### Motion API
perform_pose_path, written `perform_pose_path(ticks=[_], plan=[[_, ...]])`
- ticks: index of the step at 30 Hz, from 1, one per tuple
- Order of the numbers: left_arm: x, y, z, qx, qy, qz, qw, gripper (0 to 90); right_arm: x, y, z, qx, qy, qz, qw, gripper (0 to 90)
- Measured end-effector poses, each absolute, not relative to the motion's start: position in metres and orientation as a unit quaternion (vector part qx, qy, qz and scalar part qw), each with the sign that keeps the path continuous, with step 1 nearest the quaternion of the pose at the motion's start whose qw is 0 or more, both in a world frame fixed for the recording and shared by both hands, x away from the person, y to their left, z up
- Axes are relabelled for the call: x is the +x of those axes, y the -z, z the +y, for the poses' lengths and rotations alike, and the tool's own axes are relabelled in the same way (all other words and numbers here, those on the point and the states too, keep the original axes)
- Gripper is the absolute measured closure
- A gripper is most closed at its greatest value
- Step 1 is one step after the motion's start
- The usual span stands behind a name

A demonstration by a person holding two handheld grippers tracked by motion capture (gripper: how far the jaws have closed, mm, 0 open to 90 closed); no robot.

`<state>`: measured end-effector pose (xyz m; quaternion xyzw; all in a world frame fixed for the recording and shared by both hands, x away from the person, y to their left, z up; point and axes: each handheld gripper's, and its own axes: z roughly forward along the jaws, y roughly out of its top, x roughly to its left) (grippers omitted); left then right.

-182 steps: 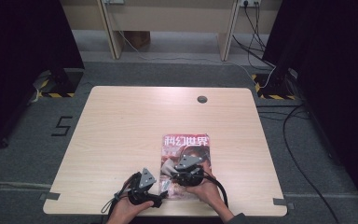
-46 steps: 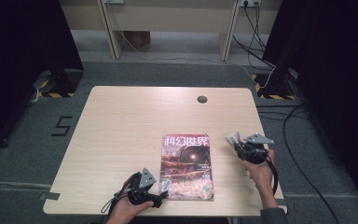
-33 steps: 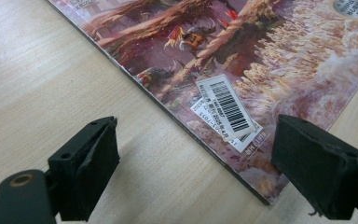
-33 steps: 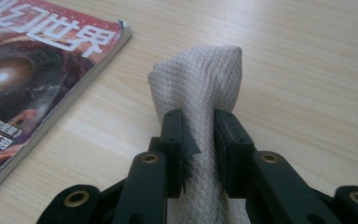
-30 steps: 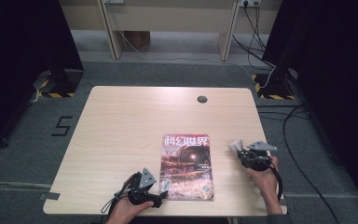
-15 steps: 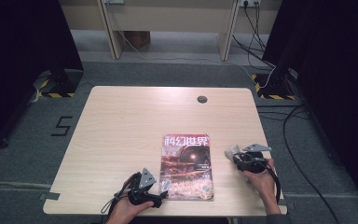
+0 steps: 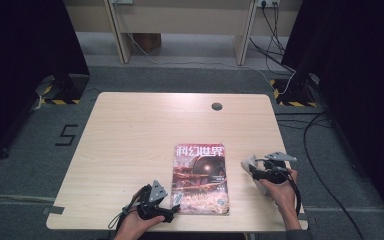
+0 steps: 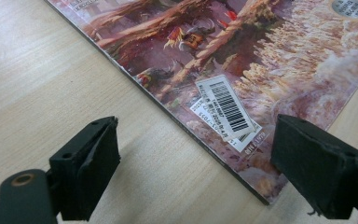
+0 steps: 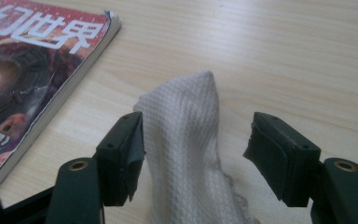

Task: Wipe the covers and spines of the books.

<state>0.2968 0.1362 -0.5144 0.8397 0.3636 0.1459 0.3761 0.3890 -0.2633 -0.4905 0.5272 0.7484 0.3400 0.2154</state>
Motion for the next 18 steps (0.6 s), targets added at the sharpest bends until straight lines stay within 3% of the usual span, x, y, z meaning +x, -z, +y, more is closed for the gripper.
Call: perform_pose_path(ticks=[18], plan=[[0.297, 0.515, 0.136, 0.839, -0.146, 0.363, 0.377, 13.9, 0.389, 0.479, -0.246, 0.51, -0.381, 0.74, 0.216, 31.7]])
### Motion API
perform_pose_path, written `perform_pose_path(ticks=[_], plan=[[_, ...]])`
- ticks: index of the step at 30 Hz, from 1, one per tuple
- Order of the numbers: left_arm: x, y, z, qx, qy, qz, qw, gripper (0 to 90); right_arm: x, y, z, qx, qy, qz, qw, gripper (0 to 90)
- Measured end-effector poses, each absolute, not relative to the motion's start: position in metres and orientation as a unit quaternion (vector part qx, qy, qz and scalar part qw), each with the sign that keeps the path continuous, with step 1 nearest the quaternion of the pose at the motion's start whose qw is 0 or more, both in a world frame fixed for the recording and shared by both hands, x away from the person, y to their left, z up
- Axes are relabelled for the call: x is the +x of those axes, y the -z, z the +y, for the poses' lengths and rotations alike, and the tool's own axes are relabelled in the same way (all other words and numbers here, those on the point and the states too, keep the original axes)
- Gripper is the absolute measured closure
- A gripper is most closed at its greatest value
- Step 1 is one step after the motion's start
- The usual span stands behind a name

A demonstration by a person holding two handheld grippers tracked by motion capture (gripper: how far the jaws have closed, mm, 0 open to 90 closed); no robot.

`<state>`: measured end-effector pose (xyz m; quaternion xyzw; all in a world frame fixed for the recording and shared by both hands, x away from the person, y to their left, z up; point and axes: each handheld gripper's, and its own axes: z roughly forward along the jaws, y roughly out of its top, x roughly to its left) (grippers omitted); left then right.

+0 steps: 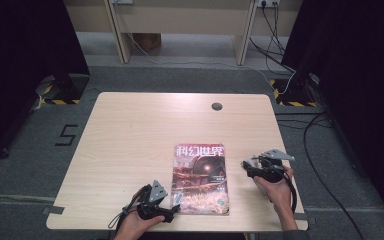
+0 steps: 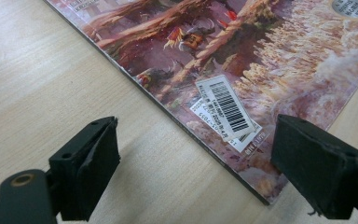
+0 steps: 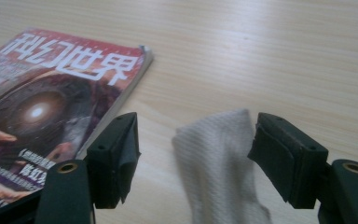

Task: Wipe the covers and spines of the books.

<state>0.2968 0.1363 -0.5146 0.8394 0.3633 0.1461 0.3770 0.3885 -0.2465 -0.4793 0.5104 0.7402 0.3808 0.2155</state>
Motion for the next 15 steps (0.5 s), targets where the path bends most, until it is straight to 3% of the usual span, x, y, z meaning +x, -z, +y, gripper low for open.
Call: perform_pose_path(ticks=[15], plan=[[0.297, 0.515, 0.136, 0.84, -0.147, 0.363, 0.377, 13.9, 0.401, 0.472, -0.205, 0.466, -0.392, 0.768, 0.197, 29.1]])
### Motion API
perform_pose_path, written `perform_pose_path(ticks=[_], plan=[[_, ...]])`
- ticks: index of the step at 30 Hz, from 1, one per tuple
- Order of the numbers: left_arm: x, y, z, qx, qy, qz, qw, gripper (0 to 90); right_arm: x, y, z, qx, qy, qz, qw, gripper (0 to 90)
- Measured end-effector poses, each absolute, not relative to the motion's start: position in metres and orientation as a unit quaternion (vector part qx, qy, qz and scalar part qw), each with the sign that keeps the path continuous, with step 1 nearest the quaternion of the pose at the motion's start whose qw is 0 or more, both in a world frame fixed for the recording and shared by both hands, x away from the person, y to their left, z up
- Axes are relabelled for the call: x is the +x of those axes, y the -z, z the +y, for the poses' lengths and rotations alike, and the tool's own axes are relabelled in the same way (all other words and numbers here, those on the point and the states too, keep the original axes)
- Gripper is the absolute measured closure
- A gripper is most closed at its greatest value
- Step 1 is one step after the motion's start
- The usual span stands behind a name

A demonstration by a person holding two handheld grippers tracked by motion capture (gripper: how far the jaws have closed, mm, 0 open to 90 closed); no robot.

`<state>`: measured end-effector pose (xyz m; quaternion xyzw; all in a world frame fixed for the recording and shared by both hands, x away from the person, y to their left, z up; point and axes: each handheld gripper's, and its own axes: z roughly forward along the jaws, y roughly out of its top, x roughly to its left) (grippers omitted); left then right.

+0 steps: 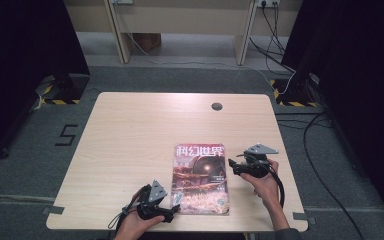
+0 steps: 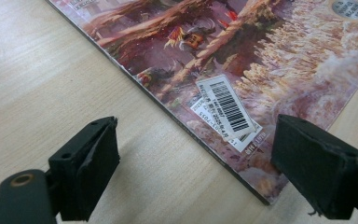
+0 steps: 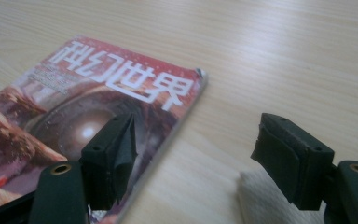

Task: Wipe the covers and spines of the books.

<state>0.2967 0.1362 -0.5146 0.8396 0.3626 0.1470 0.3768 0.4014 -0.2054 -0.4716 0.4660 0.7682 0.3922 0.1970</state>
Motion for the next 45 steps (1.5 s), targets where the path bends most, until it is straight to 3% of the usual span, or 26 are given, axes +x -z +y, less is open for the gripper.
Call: perform_pose_path(ticks=[24, 45], plan=[[0.296, 0.514, 0.137, 0.841, -0.146, 0.359, 0.376, 14.6, 0.477, 0.476, -0.112, 0.41, -0.376, 0.816, 0.156, 28.8], [0.291, 0.514, 0.131, 0.853, -0.137, 0.33, 0.38, 14.6, 0.505, 0.505, -0.113, 0.445, -0.339, 0.819, 0.128, 28.4]])
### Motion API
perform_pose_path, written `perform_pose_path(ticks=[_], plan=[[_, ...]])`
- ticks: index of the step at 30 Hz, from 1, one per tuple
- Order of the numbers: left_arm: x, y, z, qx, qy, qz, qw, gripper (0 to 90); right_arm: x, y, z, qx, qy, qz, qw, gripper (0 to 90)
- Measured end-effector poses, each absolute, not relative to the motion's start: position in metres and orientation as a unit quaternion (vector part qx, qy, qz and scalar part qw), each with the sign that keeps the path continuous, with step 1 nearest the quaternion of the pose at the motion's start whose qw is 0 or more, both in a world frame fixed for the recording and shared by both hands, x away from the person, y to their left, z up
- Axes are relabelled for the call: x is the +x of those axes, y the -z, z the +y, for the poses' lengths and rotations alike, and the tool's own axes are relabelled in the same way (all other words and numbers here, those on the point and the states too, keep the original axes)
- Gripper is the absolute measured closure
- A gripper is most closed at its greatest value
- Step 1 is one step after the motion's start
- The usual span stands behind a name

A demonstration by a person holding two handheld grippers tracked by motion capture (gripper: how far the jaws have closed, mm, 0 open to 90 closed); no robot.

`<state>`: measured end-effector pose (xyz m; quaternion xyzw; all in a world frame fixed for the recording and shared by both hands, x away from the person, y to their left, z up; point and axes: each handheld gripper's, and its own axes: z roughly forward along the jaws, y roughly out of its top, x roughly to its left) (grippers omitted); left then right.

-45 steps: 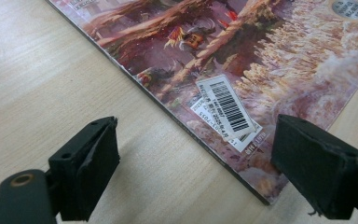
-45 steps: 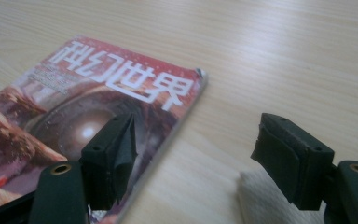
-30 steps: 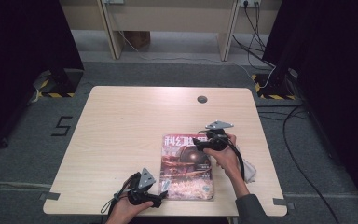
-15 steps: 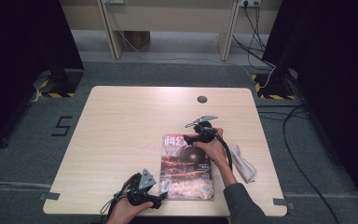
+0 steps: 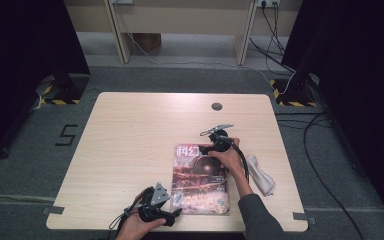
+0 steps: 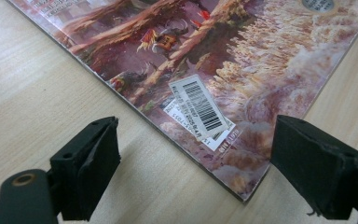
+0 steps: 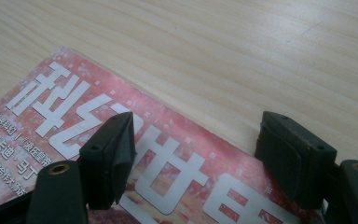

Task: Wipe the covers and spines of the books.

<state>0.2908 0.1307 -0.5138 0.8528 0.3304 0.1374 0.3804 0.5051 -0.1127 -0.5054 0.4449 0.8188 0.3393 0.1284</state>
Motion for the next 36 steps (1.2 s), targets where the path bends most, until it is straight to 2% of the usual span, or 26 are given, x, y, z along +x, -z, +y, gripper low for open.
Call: perform_pose_path(ticks=[20, 28, 36], plan=[[0.284, 0.516, 0.122, 0.869, -0.139, 0.293, 0.373, 15.5, 0.488, 0.507, -0.127, 0.449, -0.344, 0.813, 0.14, 29.1], [0.29, 0.515, 0.128, 0.871, -0.133, 0.314, 0.354, 11.5, 0.476, 0.503, -0.125, 0.421, -0.321, 0.83, 0.174, 29.0], [0.303, 0.512, 0.15, 0.863, -0.135, 0.359, 0.329, 7.3, 0.461, 0.5, -0.13, 0.408, -0.305, 0.841, 0.184, 29.0]])
